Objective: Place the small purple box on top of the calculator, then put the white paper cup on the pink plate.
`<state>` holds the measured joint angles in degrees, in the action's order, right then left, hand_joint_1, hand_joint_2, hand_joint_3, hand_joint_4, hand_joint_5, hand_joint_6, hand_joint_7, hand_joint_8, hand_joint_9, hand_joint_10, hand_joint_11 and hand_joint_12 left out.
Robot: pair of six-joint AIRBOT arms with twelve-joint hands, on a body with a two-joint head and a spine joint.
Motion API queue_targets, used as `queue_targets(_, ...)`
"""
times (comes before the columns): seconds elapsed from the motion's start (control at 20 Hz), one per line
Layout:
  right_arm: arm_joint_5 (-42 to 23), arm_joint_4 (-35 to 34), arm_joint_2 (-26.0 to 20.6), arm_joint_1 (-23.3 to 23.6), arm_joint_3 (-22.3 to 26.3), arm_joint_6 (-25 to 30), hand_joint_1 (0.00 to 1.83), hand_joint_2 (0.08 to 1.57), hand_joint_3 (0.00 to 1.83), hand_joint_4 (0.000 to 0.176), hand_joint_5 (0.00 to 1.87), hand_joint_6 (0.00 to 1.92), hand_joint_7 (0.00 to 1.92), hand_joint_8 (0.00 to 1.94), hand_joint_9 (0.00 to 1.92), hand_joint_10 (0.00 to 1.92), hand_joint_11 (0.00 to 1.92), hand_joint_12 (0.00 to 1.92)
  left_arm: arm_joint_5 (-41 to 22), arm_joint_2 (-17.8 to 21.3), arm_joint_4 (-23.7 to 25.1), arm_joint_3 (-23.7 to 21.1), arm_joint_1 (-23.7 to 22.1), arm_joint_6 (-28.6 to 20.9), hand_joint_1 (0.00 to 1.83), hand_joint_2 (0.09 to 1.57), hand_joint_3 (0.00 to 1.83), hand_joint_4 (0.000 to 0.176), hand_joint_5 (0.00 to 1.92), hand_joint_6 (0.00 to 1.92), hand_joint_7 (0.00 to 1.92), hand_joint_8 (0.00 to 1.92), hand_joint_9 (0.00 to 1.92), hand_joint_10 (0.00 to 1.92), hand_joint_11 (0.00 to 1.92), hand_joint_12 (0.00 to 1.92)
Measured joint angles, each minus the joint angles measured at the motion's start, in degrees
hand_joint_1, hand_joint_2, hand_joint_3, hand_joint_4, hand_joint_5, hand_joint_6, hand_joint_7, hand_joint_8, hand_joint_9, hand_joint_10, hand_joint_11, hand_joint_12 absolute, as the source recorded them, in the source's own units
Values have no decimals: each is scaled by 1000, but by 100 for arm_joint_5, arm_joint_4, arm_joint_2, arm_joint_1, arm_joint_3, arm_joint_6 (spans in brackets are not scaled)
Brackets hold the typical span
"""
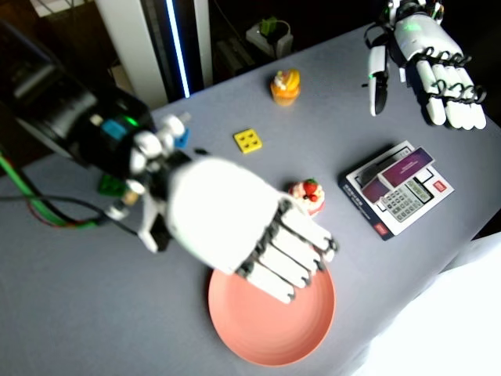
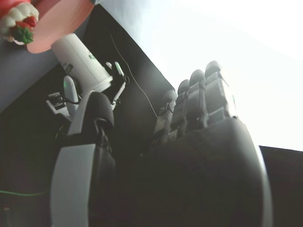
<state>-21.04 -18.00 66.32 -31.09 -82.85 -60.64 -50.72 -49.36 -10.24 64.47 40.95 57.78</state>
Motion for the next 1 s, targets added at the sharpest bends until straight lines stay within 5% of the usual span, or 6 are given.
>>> queue_targets(0.15,310,-439,260,4,-424,-37,985,1071,0,0,140,964,164,1157,211,1522,242,1921,-85,-120,55,76,20,-151,720,1329,3,2,0,0,0,0,0,0,0,0)
queue_targets(0.45,529,-1687,391,-26,-691,-1001,976,1031,0,3,190,309,301,368,94,1191,3,1748,-450,-155,35,87,162,-306,707,1316,0,3,0,0,0,0,0,0,0,0)
queue_targets(0.55,562,-1709,404,-37,-708,-1003,935,1021,0,53,140,113,256,113,99,908,0,1510,-468,-157,66,87,162,-323,699,1306,0,13,0,0,0,0,0,0,0,0)
queue_targets(0.7,605,-1742,404,-63,-708,-1003,808,992,0,84,23,5,71,2,7,507,0,1056,-538,-155,20,87,227,-367,710,1297,0,6,0,0,0,0,0,0,0,0)
queue_targets(0.8,601,-1738,404,-63,-713,-1005,757,973,0,85,0,0,2,0,0,40,0,198,-551,-155,35,87,227,-369,718,1297,0,17,0,0,0,0,0,0,0,0)
queue_targets(1.0,595,-1668,398,-63,-636,-1010,718,911,0,138,0,0,0,0,0,0,0,0,-533,-155,-59,87,282,-372,718,1293,0,27,0,0,0,0,0,0,0,0)
